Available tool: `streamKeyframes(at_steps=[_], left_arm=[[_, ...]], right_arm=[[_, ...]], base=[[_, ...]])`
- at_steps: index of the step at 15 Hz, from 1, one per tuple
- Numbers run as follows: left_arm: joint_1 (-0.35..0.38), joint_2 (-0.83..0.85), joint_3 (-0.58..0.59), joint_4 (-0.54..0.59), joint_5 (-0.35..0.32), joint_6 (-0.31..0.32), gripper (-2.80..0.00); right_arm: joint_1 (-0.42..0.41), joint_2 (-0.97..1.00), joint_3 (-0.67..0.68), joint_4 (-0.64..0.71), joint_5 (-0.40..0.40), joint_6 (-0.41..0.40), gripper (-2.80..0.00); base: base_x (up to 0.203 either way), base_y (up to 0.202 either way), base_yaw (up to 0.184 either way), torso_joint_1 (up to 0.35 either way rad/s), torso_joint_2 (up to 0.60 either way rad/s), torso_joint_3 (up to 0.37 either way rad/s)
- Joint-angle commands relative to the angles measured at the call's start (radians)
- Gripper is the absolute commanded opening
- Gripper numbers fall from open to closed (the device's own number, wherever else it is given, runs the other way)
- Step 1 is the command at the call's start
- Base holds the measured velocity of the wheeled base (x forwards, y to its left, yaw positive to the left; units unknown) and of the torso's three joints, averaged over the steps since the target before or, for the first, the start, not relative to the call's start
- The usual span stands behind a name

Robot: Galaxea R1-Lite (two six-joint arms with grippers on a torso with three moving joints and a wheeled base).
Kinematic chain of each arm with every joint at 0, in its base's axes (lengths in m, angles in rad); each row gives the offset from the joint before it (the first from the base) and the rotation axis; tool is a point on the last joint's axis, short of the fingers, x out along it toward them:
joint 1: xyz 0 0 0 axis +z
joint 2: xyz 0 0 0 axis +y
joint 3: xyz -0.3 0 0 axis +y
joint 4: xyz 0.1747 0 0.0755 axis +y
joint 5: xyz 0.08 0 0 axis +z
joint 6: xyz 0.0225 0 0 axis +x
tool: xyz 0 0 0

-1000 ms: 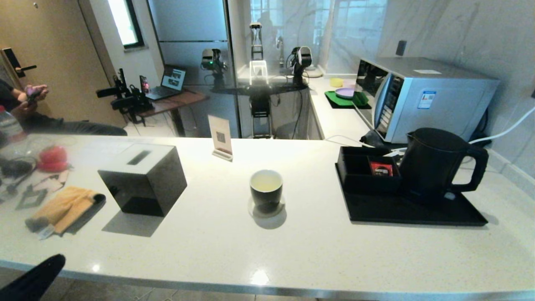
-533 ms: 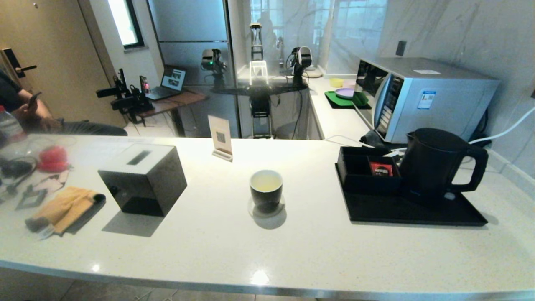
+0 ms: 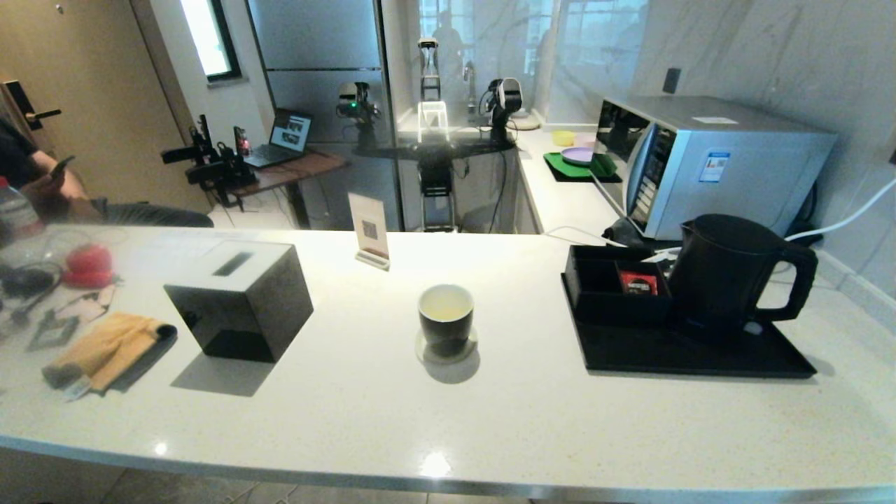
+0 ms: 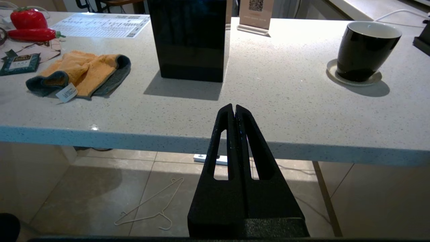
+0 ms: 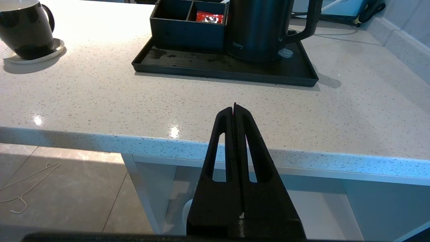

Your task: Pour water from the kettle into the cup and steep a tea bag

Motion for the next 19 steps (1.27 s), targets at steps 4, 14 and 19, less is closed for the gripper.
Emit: streamKeyframes(at_steps=[4,14,19], left_arm=[[0.0,-0.001,0.0,-0.001,0.0,0.0,-2.8],[0.0,-0.001,0.0,-0.001,0.002,0.0,-2.8],[0.0,-0.001,0.0,-0.001,0.002,0.0,-2.8]], right_arm=[[0.0,0.0,0.0,-0.002,0.0,0.0,-2.8],[0.0,0.0,0.0,-0.001,-0.001,0.016,-2.8],[0.0,0.0,0.0,0.0,-0.001,0.015,-2.8]], base=[[0.0,0.0,0.0,0.0,0.0,0.0],[0.0,0.0,0.0,0.0,0.0,0.0],[0.0,0.0,0.0,0.0,0.0,0.0]])
